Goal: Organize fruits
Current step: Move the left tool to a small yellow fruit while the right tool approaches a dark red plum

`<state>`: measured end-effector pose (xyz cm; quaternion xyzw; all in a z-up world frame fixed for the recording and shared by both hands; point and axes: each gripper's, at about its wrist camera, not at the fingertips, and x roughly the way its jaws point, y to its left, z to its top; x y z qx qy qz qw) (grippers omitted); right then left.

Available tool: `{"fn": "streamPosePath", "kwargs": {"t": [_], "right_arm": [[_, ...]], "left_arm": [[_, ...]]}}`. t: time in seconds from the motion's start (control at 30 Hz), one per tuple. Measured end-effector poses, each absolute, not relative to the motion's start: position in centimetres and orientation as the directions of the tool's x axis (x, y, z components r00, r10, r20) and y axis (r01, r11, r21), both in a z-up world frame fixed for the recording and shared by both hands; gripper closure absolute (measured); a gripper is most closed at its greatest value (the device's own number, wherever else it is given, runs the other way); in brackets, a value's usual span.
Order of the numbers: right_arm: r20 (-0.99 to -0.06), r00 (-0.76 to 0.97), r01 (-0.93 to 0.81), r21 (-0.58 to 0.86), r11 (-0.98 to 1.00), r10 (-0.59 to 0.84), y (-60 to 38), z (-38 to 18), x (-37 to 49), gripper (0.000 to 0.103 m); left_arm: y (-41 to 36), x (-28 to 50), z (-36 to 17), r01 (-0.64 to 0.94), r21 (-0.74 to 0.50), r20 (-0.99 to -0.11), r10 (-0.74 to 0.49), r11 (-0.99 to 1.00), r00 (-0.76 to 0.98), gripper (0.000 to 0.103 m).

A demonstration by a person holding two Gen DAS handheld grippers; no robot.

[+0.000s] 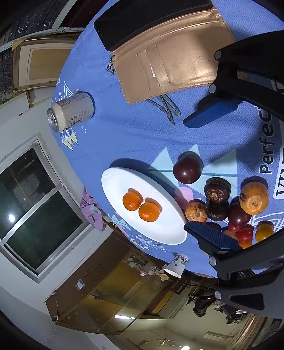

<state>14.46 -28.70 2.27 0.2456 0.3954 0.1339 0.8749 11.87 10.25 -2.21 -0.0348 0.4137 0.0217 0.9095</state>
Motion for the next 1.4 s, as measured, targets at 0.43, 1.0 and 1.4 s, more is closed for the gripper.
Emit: {"fn": "streamPosePath", "kwargs": {"t": [0.43,1.0,1.4], "right_arm": [[-0.626,0.643,-0.054,0.538,0.841,0.441,-28.5,2.3,14.5,0.014],[-0.669,0.621,-0.076,0.468,0.881,0.409,-27.2,1.9,14.8,0.014],[-0.689,0.607,-0.062,0.456,0.888,0.396,-27.5,1.4,15.1,0.014]], "left_arm": [[9.7,10.9,-3.1,0.027,0.009,-0.766,-0.01,1.0,0.643,0.047],[8.8,11.9,-2.7,0.06,-0.009,-0.742,-0.047,0.998,0.669,0.07],[9.5,11.7,-3.5,0.037,-0.062,-0.773,-0.072,0.997,0.631,0.069]]}}
